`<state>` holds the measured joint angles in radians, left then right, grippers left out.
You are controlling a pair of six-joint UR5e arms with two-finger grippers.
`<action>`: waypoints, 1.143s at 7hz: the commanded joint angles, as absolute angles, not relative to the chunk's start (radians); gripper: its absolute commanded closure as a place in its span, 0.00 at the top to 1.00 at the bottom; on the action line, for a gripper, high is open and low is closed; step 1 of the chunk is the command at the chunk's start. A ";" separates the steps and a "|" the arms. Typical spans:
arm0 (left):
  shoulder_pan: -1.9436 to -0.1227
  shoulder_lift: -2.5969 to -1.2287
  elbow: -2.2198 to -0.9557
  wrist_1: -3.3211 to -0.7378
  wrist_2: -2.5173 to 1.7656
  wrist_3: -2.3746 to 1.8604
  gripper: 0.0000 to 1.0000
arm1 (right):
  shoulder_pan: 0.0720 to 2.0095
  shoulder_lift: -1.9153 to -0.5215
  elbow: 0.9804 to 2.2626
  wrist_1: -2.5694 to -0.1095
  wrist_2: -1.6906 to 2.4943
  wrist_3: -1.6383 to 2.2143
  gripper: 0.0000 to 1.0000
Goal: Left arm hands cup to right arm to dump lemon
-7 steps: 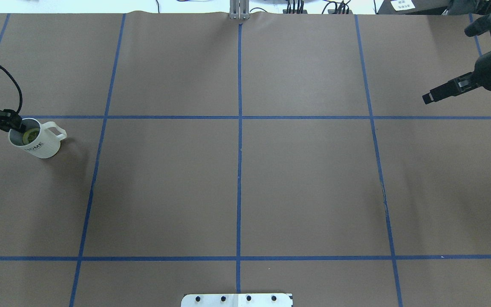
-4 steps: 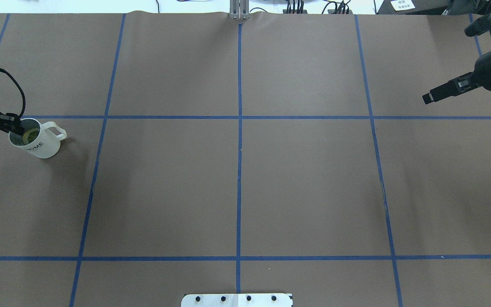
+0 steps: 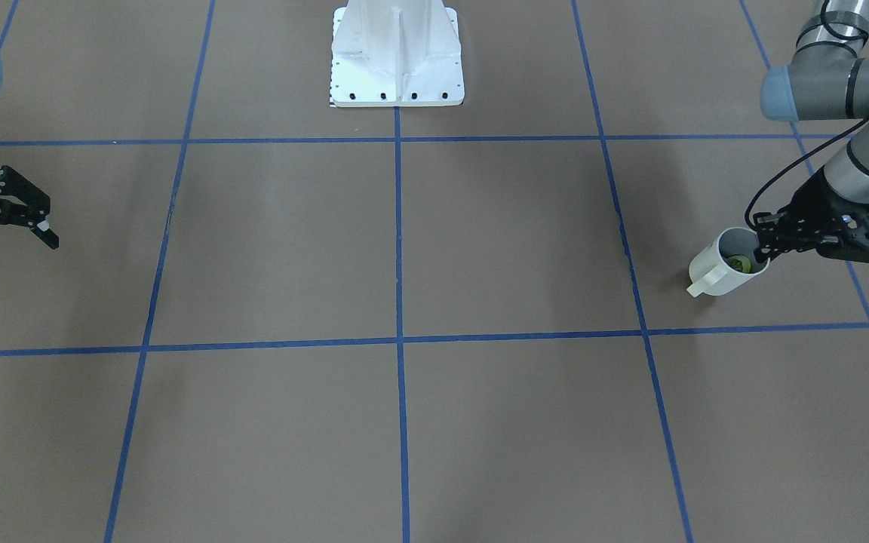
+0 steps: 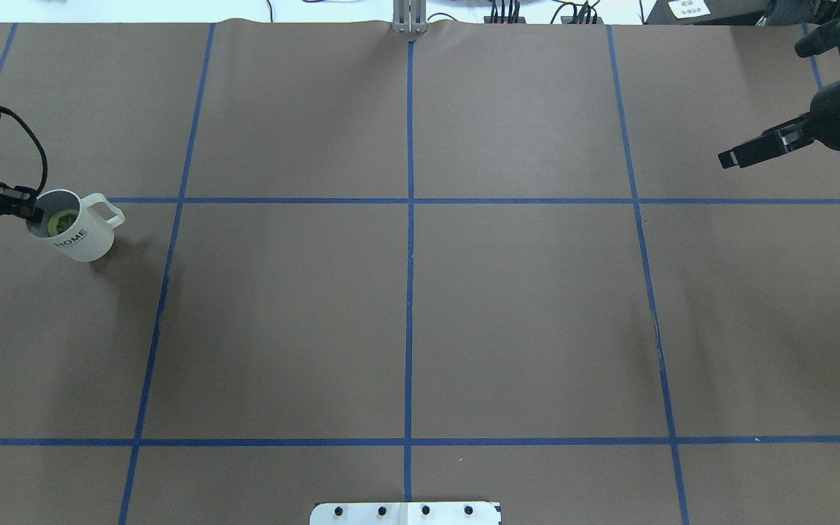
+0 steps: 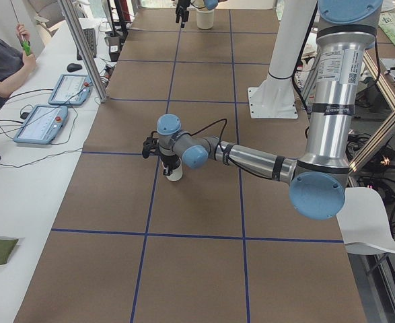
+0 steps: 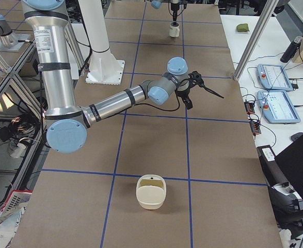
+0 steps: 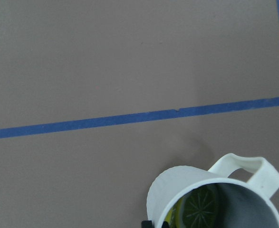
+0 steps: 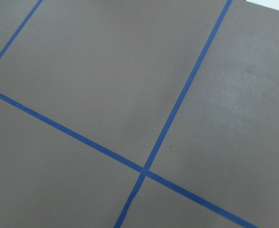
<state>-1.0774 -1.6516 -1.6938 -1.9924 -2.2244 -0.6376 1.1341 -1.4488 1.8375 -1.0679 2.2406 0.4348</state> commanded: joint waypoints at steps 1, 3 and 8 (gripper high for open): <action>-1.112 -1.756 -1.709 -1.962 -2.229 -0.856 0.00 | 1.112 -1.383 1.760 -0.896 2.217 0.440 0.99; -1.112 -1.912 -1.709 -1.835 -2.279 -1.004 0.00 | 1.068 -1.263 1.737 -0.910 2.176 0.443 0.99; -1.089 -2.190 -1.698 -1.798 -2.350 -1.650 0.00 | 0.832 -1.106 1.752 -0.893 1.736 0.512 0.99</action>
<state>-1.1048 -2.1304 -1.7005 -1.7999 -2.3420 -1.4461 0.9025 -1.1337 1.7363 -0.8936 1.8591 0.4954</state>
